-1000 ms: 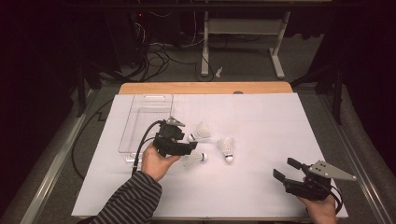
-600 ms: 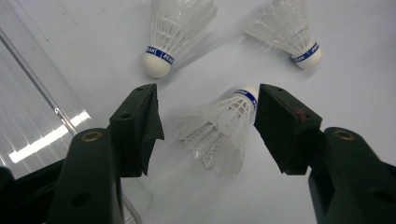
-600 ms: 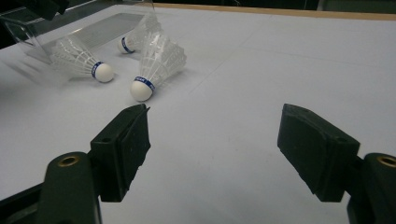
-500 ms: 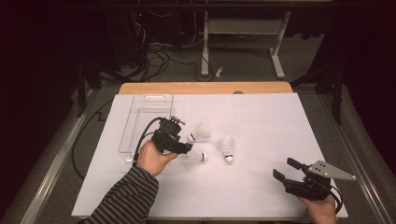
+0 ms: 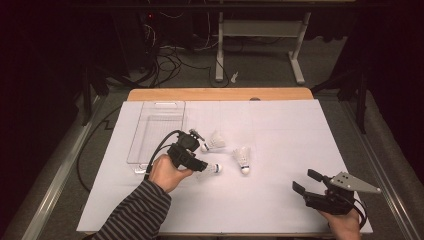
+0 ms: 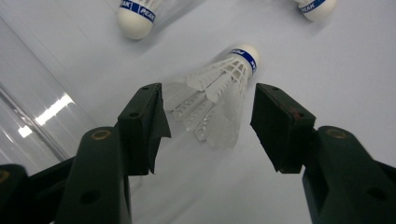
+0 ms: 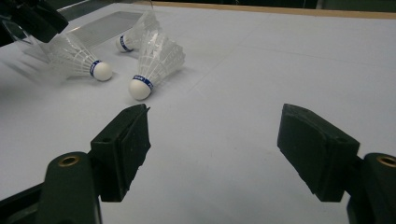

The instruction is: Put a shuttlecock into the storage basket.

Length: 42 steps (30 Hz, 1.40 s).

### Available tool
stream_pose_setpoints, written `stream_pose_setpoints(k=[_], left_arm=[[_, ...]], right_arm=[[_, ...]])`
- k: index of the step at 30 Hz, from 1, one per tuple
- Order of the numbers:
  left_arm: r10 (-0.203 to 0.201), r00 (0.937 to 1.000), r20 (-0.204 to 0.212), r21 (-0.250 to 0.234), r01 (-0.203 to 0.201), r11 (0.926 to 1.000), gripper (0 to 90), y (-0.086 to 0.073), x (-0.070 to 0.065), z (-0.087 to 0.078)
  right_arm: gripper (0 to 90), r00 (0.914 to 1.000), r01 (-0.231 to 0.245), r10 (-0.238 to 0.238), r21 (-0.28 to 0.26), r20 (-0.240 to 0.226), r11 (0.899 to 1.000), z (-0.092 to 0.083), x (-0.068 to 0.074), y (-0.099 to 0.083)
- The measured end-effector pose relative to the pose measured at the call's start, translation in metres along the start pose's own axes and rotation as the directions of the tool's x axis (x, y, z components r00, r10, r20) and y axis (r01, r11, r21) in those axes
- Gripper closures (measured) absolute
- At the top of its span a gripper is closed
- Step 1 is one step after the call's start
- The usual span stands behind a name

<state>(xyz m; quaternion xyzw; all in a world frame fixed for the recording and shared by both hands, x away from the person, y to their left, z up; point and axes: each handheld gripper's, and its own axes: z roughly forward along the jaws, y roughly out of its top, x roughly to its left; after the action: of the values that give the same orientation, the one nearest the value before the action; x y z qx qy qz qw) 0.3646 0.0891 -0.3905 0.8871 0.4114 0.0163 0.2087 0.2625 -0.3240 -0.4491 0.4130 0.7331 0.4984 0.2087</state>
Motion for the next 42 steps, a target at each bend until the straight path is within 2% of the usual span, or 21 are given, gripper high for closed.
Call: stream_pose_setpoints(k=[3, 15, 29, 42], left_arm=[[-0.001, 1.0000, 0.005, 0.018, 0.001, 0.9998, 45.9, -0.001, 0.000, 0.002], [-0.005, 0.9992, 0.039, 0.036, 0.003, 0.9993, 52.3, -0.004, 0.000, 0.007], [0.008, 0.9964, 0.085, 0.070, -0.014, 0.9975, 69.3, -0.002, -0.001, 0.015], [0.024, 0.9946, 0.101, 0.060, -0.030, 0.9977, 84.9, -0.003, 0.000, 0.015]], right_arm=[[25.9, 1.0000, 0.000, 0.000, 0.000, 0.001, 1.000, 0.000, 0.000, 0.000], [26.0, 1.0000, 0.001, -0.001, 0.006, 0.004, 1.000, 0.000, 0.000, 0.000], [26.0, 1.0000, 0.001, -0.001, 0.010, 0.005, 1.000, 0.000, 0.000, 0.000], [26.1, 1.0000, 0.001, -0.001, 0.014, 0.003, 1.000, 0.001, 0.000, 0.000]])
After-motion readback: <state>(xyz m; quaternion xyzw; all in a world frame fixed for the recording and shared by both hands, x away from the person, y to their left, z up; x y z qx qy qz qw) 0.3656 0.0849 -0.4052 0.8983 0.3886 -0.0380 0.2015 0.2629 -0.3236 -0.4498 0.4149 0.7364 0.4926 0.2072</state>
